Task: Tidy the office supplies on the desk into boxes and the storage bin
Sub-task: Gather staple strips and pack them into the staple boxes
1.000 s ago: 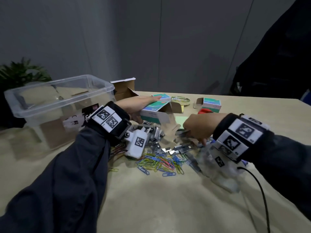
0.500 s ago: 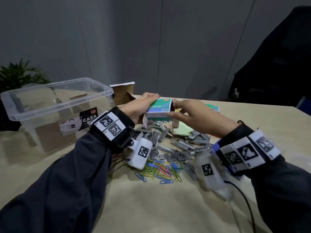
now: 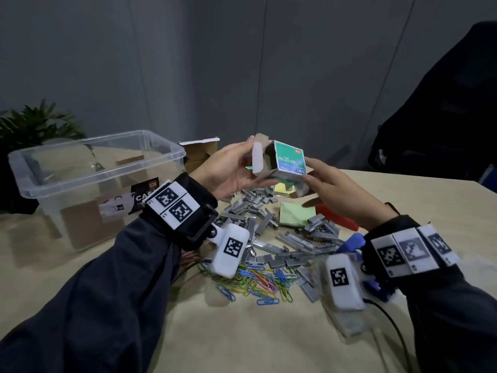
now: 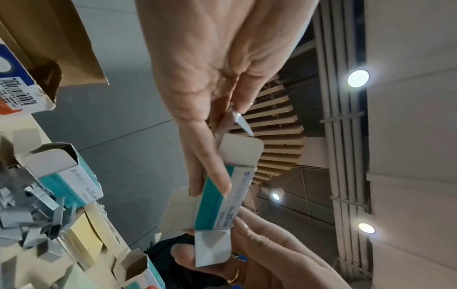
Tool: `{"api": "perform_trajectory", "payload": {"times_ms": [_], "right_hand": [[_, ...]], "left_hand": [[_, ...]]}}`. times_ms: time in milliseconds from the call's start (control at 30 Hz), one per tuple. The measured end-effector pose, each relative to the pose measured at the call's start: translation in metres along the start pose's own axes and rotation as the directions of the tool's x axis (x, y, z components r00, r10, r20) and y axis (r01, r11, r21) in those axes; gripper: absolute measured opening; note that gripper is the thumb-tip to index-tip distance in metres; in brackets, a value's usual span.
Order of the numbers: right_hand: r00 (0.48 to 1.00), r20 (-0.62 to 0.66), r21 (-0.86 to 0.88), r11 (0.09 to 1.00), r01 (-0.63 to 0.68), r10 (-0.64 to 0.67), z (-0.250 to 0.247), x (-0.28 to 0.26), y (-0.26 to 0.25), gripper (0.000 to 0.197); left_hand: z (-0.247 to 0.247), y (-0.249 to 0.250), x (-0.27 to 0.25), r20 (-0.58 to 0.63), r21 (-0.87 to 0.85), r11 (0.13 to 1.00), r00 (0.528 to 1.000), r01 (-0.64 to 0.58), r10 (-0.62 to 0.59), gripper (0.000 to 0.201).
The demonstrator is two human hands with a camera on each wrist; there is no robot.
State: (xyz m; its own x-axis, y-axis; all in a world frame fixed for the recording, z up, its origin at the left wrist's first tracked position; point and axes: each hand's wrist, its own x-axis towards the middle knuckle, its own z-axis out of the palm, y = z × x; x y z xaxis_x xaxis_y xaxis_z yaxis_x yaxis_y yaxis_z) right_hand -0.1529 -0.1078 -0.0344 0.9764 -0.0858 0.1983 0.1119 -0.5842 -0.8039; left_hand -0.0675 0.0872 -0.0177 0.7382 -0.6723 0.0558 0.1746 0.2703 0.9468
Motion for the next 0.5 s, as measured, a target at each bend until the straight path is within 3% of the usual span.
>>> {"api": "perform_trajectory", "payload": {"times_ms": [67,133,200,267,367,500], "right_hand": [[0.999,0.036,0.066,0.997,-0.032,0.030,0.0009,0.0009,0.0044,0.056],[0.996,0.080,0.088,0.996,-0.032,0.025,0.0007,0.0014,0.0082,0.076],[0.995,0.096,0.092,0.996,-0.014,0.005,0.0022,0.0010,0.0089,0.089],[0.997,0.074,0.068,0.998,-0.003,-0.002,0.0036,0.0011,0.0086,0.095],[0.999,0.036,0.054,0.998,0.017,-0.019,0.0052,0.0008,0.0085,0.086],[0.995,-0.067,0.096,0.992,0.076,-0.070,0.0038,-0.0011,0.0083,0.056]], "left_hand": [[-0.0022,-0.0009,0.0010,0.013,-0.021,1.000,1.000,0.012,-0.012,0.049],[-0.0028,-0.0009,0.0009,0.046,0.005,1.000,0.999,0.000,-0.001,0.046],[-0.0025,-0.0009,0.0001,0.073,0.102,0.994,0.997,-0.037,0.029,0.040],[-0.0028,-0.0022,-0.0010,0.080,0.229,0.970,0.995,-0.080,0.063,0.051],[-0.0028,-0.0021,-0.0033,0.093,0.332,0.937,0.992,-0.108,0.082,0.050],[-0.0013,-0.0017,-0.0010,0.028,0.188,0.980,0.998,-0.056,0.052,0.035]]}}
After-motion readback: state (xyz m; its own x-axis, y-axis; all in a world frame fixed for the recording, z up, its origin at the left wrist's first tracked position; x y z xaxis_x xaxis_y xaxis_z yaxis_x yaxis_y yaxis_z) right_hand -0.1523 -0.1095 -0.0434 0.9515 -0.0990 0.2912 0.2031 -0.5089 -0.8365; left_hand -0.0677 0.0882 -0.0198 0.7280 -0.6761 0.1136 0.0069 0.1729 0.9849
